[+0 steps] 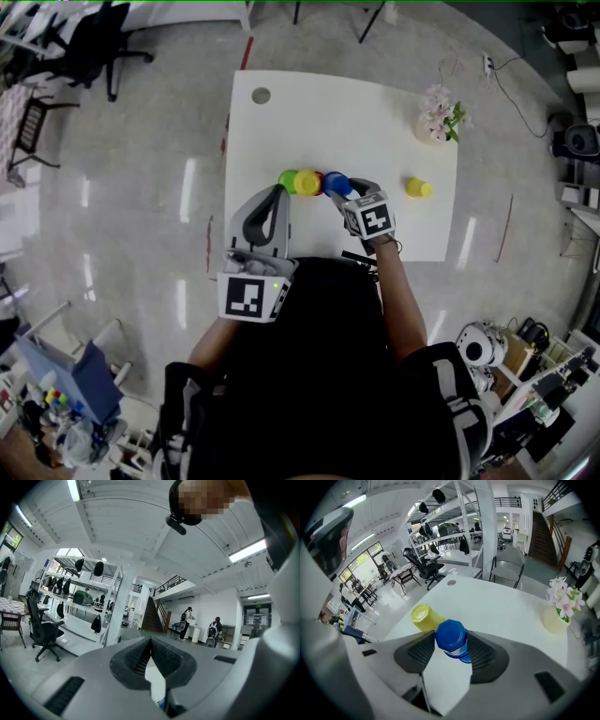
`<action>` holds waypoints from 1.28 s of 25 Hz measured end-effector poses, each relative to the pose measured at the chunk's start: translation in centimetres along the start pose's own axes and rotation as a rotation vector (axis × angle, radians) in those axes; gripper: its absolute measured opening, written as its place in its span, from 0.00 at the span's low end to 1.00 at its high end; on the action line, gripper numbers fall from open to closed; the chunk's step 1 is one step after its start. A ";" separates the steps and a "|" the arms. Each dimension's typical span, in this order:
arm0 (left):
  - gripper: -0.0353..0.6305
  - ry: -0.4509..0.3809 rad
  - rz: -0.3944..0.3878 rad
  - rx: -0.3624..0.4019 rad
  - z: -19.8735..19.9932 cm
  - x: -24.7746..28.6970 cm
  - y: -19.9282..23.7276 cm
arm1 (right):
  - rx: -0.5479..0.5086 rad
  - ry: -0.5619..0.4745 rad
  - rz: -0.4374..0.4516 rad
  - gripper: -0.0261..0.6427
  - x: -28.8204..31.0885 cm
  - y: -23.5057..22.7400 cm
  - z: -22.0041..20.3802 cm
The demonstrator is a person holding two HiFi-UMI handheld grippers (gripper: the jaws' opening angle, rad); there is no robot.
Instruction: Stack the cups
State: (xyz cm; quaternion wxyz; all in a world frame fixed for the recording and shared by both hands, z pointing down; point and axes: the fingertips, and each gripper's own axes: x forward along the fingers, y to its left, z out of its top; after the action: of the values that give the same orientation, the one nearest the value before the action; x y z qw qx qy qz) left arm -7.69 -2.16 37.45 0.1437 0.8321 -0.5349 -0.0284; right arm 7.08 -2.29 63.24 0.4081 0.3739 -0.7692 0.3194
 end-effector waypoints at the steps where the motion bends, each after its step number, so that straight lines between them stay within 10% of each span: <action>1: 0.09 -0.001 0.001 0.000 0.0 0.0 0.0 | -0.001 -0.001 0.002 0.39 0.0 0.0 0.0; 32: 0.09 0.002 -0.068 0.003 -0.2 0.8 -3.2 | 0.083 -0.174 -0.039 0.43 -3.9 -1.6 0.6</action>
State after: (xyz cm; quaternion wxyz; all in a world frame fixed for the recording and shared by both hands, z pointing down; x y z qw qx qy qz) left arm -4.51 -1.64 36.93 0.1420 0.8502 -0.5060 -0.0315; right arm 9.70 -2.30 59.85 0.3300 0.4316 -0.7804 0.3095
